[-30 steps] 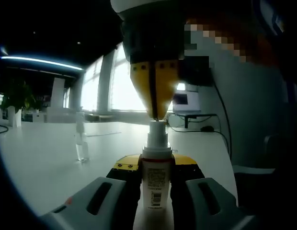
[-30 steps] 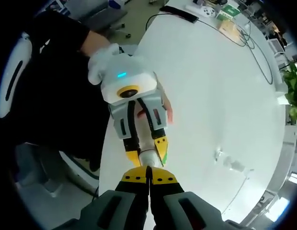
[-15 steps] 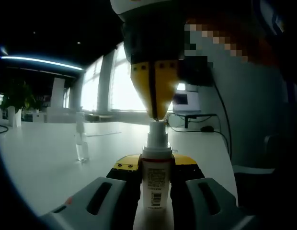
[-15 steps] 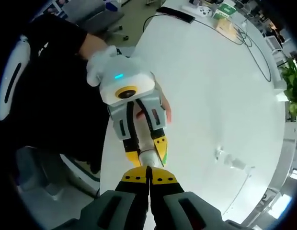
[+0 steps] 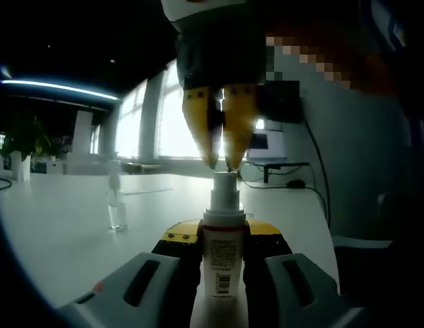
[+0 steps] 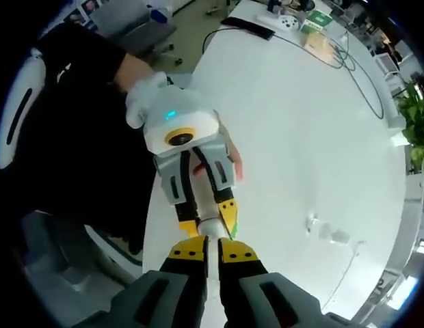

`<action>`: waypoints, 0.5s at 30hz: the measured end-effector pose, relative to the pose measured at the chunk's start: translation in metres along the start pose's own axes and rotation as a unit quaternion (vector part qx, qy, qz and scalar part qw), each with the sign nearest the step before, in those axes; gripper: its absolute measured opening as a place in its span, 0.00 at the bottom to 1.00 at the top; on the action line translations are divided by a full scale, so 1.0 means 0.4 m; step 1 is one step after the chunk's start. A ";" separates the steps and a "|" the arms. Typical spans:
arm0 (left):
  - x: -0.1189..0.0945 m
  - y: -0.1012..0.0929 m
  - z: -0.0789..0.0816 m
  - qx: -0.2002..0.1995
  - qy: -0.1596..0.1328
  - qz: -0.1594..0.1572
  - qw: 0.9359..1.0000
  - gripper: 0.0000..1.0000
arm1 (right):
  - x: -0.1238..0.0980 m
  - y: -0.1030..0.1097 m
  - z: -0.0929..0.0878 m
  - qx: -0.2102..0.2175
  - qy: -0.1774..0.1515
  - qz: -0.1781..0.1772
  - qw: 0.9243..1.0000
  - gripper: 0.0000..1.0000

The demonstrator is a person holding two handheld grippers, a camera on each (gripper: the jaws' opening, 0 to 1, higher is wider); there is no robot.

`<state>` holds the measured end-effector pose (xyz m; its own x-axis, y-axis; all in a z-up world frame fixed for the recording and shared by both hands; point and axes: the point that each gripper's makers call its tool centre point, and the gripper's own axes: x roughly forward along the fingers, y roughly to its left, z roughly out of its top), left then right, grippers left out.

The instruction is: Clamp pump bottle remove cover press pump head put on cover

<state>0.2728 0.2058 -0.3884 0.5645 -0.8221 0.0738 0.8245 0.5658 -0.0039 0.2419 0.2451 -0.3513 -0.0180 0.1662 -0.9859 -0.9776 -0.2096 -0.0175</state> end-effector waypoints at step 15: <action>0.002 -0.002 -0.001 0.000 0.001 0.001 1.000 0.14 | -0.017 -0.006 0.001 0.016 -0.114 -0.020 0.993 0.11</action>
<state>0.2725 0.2048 -0.3887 0.5660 -0.8213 0.0711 0.8236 0.5672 -0.0037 0.2441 0.2447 -0.3447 -0.0228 0.3885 -0.9212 -0.9847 -0.1678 -0.0464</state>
